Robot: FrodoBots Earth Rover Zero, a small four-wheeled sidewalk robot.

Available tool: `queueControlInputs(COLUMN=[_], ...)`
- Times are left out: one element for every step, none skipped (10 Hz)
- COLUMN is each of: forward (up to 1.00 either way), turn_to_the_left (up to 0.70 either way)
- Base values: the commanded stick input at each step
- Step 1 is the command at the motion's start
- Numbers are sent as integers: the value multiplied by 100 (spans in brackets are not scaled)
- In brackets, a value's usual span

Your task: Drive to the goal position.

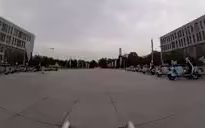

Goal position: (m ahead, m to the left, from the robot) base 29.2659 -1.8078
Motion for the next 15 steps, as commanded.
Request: queueControlInputs(forward=[60,60,60,60,60,60,60,60,60,60,60,60,60,60,60], turn_to_the_left=[0,0,0,0,0,0,0,0,0,0,0,0,0,0,0])
